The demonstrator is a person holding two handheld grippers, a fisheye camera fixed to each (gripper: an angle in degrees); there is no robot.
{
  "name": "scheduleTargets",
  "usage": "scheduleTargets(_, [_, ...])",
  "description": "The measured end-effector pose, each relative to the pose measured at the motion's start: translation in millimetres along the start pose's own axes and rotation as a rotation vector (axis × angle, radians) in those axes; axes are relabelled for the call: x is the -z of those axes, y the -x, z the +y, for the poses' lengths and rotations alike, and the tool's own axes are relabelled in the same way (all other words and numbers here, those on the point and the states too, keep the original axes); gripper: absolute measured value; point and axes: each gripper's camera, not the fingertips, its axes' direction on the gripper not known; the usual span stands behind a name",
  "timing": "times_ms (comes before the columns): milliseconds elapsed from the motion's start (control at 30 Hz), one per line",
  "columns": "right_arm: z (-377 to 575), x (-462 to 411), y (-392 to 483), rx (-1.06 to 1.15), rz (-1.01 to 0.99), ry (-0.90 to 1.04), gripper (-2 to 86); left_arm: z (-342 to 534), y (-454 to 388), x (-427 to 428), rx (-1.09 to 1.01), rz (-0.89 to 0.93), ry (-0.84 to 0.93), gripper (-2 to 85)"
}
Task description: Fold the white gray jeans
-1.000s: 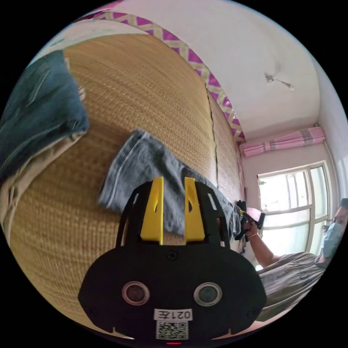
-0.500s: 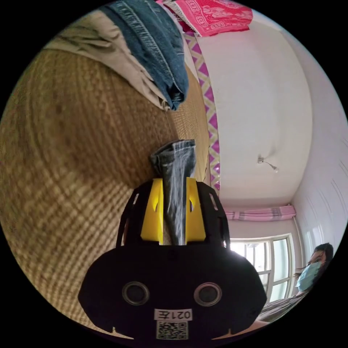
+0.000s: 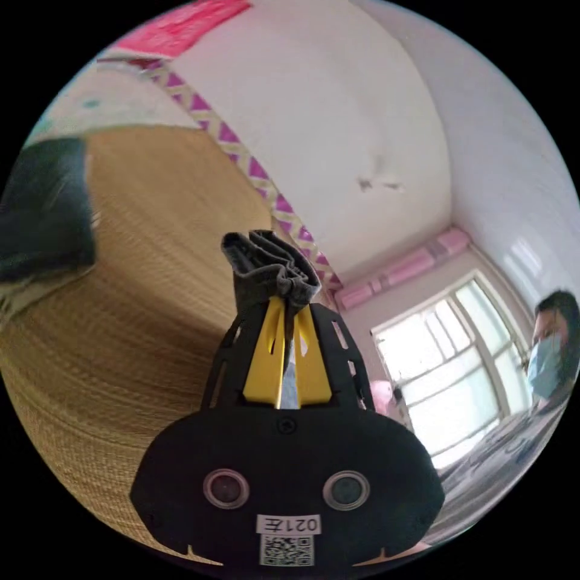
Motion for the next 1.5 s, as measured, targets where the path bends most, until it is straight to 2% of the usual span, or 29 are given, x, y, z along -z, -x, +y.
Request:
scheduleTargets(67, [7.8,-0.5,-4.7,-0.009,-0.012,0.004,-0.7,5.2,-101.1,-53.5,-0.162,0.012,0.102,-0.9])
scheduleTargets(167, [20.5,-2.2,-11.3,-0.026,-0.045,0.002,-0.7,41.5,-200.2,-146.3,-0.317,0.031,0.248,-0.9])
scheduleTargets(233, [28.7,-1.8,-12.9,-0.03,-0.072,-0.003,-0.7,73.3,-235.4,-210.5,-0.362,0.014,0.348,-0.8])
scheduleTargets(333, [45.3,3.8,-13.1,-0.025,-0.09,-0.01,-0.7,140.5,-256.9,-323.6,-0.444,-0.149,0.543,-0.5])
scheduleTargets(433, [67.4,11.9,-16.6,-0.051,-0.086,-0.014,-0.7,210.0,-222.3,-415.0,-0.428,-0.358,0.806,0.8])
scheduleTargets(500, [86.0,20.5,-21.2,-0.081,-0.102,-0.024,-0.6,215.3,-210.6,-413.6,-0.366,-0.296,0.731,2.4])
scheduleTargets(567, [97.2,26.7,-24.1,-0.094,-0.111,-0.036,-0.6,203.2,-213.3,-417.3,-0.303,-0.137,0.766,10.1])
scheduleTargets(667, [105.8,29.3,-29.6,-0.092,-0.147,-0.053,-0.3,195.0,-235.5,-418.7,-0.362,-0.012,0.761,14.9])
scheduleTargets(733, [105.3,30.2,-34.0,-0.108,-0.161,-0.1,0.1,198.4,-238.2,-433.8,-0.385,0.02,0.84,15.9])
scheduleTargets(833, [98.1,32.1,-46.1,-0.214,-0.185,-0.248,2.0,187.2,-228.3,-445.5,-0.36,-0.007,0.865,14.6])
scheduleTargets(867, [94.2,31.8,-52.8,-0.274,-0.215,-0.326,5.5,175.1,-227.2,-447.7,-0.33,0.043,0.87,13.5])
scheduleTargets(967, [87.5,21.7,-67.1,-0.446,-0.275,-0.478,12.7,141.4,-231.3,-430.0,-0.279,0.149,0.737,11.9])
scheduleTargets(1067, [82.5,5.0,-71.4,-0.553,-0.297,-0.544,14.6,119.0,-240.2,-411.4,-0.289,0.172,0.723,12.4])
scheduleTargets(1233, [75.1,-13.5,-55.4,-0.607,-0.309,-0.647,12.5,102.3,-244.7,-357.6,-0.307,0.175,0.734,11.9])
scheduleTargets(1400, [77.6,-20.8,-30.3,-0.614,-0.377,-0.639,9.6,94.5,-224.3,-284.6,-0.245,0.161,0.709,10.7])
scheduleTargets(1500, [63.0,-10.7,8.8,-0.551,-0.275,-0.603,7.1,91.4,-203.8,-238.6,-0.189,0.142,0.675,10.0])
